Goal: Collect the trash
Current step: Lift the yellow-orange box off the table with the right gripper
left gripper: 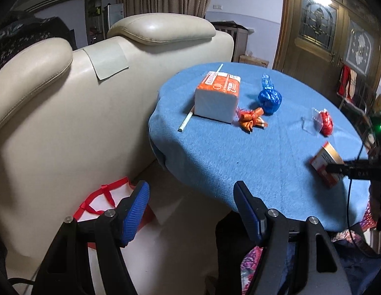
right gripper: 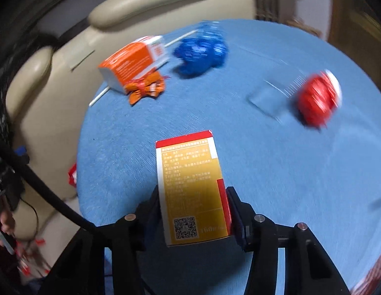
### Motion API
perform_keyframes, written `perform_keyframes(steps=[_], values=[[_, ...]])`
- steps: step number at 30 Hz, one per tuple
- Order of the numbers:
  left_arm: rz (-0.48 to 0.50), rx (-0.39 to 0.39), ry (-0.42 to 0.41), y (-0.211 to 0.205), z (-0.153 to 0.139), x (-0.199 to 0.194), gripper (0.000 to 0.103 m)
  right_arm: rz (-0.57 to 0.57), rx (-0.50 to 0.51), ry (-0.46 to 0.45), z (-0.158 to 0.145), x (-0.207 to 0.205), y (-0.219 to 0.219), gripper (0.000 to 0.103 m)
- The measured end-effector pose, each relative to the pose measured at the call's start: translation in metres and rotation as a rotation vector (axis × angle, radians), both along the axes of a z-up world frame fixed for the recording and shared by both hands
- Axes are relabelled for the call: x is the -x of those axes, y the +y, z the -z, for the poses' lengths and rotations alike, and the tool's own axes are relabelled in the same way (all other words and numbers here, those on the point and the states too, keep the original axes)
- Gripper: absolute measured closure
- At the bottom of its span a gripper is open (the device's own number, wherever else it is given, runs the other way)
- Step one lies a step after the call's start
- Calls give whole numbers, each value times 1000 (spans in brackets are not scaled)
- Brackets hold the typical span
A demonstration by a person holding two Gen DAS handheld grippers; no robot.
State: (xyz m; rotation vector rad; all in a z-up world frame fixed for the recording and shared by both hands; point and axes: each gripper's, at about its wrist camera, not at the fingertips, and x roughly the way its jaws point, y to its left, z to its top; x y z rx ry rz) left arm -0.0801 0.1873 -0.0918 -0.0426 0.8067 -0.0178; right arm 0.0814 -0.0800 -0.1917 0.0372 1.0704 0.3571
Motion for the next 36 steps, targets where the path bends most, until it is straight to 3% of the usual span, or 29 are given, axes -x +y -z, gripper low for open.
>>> perform_keyframes(steps=[10, 16, 26, 36], values=[[0, 18, -35, 4, -14, 9, 31, 346, -199, 29, -10, 41, -111, 50], [23, 16, -31, -2, -18, 5, 31, 477, -286, 13, -15, 51, -155, 50], [182, -60, -92, -27, -60, -43, 27, 516, -425, -3, -18, 63, -177, 50], [360, -9, 62, -83, -47, -130, 27, 511, -458, 2, -13, 69, -184, 50]])
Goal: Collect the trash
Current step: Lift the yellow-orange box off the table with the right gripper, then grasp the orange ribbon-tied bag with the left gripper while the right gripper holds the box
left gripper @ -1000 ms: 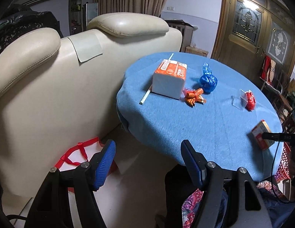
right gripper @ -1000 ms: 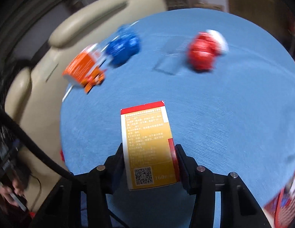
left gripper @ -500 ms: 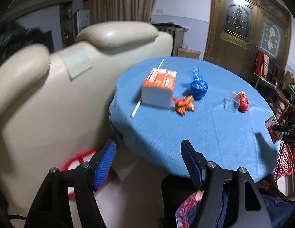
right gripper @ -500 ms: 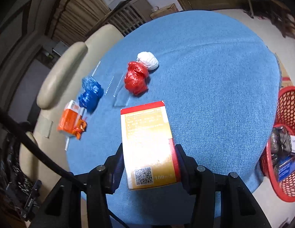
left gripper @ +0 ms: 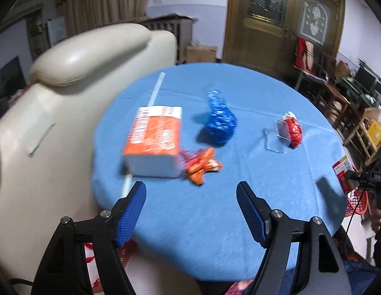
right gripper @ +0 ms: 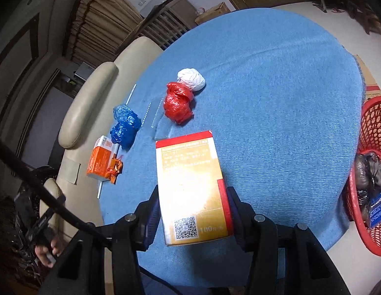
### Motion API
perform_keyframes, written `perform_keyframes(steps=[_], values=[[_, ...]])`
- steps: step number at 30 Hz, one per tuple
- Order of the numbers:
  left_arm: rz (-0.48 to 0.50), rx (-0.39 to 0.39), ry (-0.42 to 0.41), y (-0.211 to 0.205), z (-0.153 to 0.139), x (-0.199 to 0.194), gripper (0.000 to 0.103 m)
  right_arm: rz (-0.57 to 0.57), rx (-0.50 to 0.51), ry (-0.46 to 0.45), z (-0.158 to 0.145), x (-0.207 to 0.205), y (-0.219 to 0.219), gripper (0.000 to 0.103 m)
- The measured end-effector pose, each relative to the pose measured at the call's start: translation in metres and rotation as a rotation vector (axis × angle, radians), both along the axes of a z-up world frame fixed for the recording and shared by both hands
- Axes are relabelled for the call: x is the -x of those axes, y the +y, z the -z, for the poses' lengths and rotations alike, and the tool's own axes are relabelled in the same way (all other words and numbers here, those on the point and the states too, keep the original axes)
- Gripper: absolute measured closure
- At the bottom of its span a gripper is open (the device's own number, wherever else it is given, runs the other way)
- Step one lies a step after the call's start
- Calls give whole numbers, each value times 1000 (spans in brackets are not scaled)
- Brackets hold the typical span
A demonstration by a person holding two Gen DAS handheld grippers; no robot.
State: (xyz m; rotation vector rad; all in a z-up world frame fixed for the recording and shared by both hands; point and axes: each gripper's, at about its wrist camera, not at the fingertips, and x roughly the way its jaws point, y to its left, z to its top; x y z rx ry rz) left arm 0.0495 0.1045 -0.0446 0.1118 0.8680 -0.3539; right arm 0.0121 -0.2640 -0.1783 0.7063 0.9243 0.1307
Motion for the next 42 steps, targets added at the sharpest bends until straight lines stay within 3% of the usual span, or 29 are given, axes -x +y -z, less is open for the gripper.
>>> perform_keyframes(steps=[3, 9, 13, 17, 19, 31, 33, 34, 35, 38, 42], values=[[53, 2, 36, -32, 10, -20, 27, 14, -9, 3, 3, 1, -6, 50], [161, -79, 143, -89, 42, -75, 27, 43, -20, 5, 2, 10, -20, 50], [159, -81, 245, -94, 62, -109, 27, 57, -25, 0, 2, 18, -27, 50], [162, -84, 295, -92, 75, -120, 27, 66, -37, 5, 6, 20, -32, 50], [165, -96, 316, -92, 81, -121, 27, 63, -51, 10, 9, 18, -33, 50], [296, -223, 248, -115, 95, -86, 27, 26, -46, 13, 11, 14, -17, 50], [330, -192, 264, -115, 95, -85, 40, 26, -44, 10, 10, 14, -16, 50], [350, -155, 300, -116, 96, -83, 54, 25, -41, 9, 9, 14, -15, 50], [359, -134, 323, -115, 96, -82, 61, 24, -41, 8, 8, 14, -15, 50], [413, -89, 355, -121, 99, -64, 61, 26, -41, 5, 7, 14, -15, 50], [423, -90, 317, -124, 96, -42, 61, 32, -43, -1, 5, 15, -17, 50]])
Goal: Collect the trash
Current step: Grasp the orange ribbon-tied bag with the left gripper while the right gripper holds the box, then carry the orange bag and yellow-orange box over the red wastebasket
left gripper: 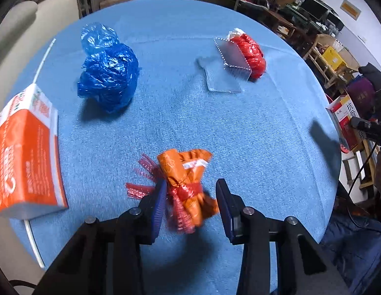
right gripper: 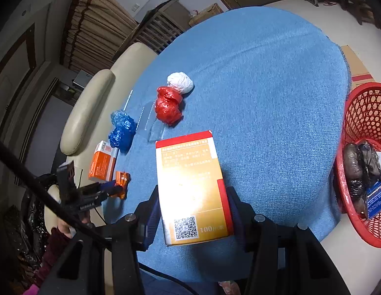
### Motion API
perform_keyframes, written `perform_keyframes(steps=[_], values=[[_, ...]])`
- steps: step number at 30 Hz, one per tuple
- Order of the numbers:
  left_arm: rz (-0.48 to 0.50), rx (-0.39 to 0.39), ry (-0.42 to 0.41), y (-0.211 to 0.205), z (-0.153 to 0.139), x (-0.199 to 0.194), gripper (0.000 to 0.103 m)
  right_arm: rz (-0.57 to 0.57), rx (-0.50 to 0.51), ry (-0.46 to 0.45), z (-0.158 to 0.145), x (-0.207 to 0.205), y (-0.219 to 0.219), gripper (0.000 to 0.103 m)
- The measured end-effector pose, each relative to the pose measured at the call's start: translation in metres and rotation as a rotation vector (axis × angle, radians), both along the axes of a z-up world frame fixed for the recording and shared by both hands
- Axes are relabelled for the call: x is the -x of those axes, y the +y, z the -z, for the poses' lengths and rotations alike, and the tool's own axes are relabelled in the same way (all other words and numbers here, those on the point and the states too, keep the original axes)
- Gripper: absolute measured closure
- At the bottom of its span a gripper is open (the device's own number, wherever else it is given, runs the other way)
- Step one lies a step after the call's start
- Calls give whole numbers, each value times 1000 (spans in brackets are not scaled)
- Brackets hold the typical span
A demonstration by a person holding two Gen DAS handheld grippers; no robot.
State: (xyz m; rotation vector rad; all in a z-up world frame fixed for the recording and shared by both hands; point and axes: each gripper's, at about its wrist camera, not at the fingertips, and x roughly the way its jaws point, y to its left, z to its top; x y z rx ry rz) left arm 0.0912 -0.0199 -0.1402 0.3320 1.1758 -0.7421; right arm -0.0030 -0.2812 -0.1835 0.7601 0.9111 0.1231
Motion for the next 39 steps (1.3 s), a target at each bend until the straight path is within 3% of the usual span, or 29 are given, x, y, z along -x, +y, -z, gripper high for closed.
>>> perform_keyframes(steps=[5, 11, 12, 13, 18, 19, 22, 28, 39], values=[[-52, 8, -49, 4, -14, 8, 40, -12, -2, 2, 3, -2, 4, 50], [-165, -25, -43, -15, 3, 4, 41, -25, 22, -2, 3, -2, 10, 50], [-184, -27, -35, -15, 7, 4, 41, -25, 23, -7, 2, -1, 9, 50], [-201, -32, -34, -15, 11, 4, 50, -23, 21, -10, 1, -1, 9, 50], [-247, -32, -81, -17, 11, 14, 64, -15, 10, -23, 0, 3, 3, 50], [-255, -22, -82, -17, 9, 17, 76, -14, 7, -25, 0, 3, 3, 50], [-281, 1, -73, -20, 2, 26, 77, -22, 12, -36, -3, 5, 5, 50], [-261, 22, -179, -39, -26, 61, 77, -26, 17, -75, -14, 10, 5, 50], [-189, 14, -515, -86, -111, 134, 76, -26, 28, -142, -34, 28, 0, 50]])
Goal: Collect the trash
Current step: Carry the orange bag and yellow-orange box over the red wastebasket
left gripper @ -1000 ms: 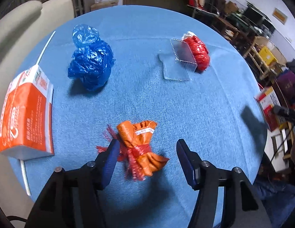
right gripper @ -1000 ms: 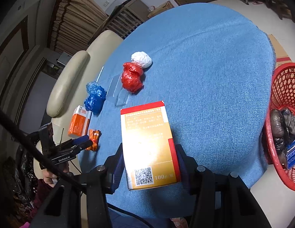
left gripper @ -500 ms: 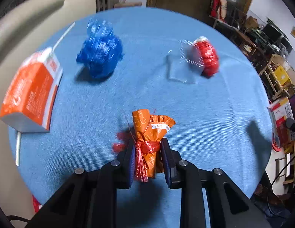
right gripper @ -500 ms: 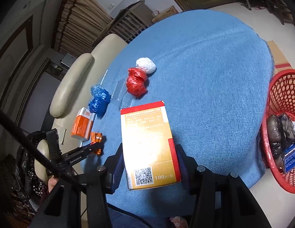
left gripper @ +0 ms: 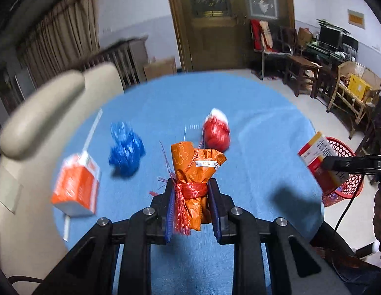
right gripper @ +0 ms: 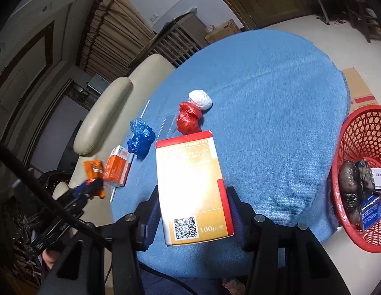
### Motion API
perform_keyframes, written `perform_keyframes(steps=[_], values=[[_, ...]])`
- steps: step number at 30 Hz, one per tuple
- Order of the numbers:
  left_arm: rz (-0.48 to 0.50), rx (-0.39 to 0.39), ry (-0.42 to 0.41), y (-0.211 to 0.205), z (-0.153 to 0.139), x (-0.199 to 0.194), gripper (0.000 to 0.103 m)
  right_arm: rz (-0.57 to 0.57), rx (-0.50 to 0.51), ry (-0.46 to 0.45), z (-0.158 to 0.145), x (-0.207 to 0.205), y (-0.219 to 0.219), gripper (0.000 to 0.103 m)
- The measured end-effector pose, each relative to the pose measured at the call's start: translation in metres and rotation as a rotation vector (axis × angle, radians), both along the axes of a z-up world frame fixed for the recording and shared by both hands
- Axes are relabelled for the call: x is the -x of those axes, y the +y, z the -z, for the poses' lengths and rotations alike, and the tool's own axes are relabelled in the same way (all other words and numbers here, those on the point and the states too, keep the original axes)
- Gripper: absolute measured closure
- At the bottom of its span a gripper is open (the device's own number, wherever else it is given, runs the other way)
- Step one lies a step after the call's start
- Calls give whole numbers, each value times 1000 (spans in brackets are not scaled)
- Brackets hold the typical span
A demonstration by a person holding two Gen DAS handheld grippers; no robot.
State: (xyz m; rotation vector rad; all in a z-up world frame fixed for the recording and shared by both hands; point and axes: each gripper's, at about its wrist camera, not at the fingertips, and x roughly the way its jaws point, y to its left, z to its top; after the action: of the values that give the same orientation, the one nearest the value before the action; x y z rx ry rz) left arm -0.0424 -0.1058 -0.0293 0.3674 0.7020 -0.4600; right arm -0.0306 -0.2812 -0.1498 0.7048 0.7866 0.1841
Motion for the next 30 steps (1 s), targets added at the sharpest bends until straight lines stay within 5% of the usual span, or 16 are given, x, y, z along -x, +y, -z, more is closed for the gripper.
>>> perform_keyframes(steps=[13, 30], values=[[23, -2, -225, -28, -57, 54, 76, 3, 7, -105, -32, 34, -7, 50], [56, -50, -314, -56, -69, 86, 76, 27, 19, -221, -64, 77, -19, 50]])
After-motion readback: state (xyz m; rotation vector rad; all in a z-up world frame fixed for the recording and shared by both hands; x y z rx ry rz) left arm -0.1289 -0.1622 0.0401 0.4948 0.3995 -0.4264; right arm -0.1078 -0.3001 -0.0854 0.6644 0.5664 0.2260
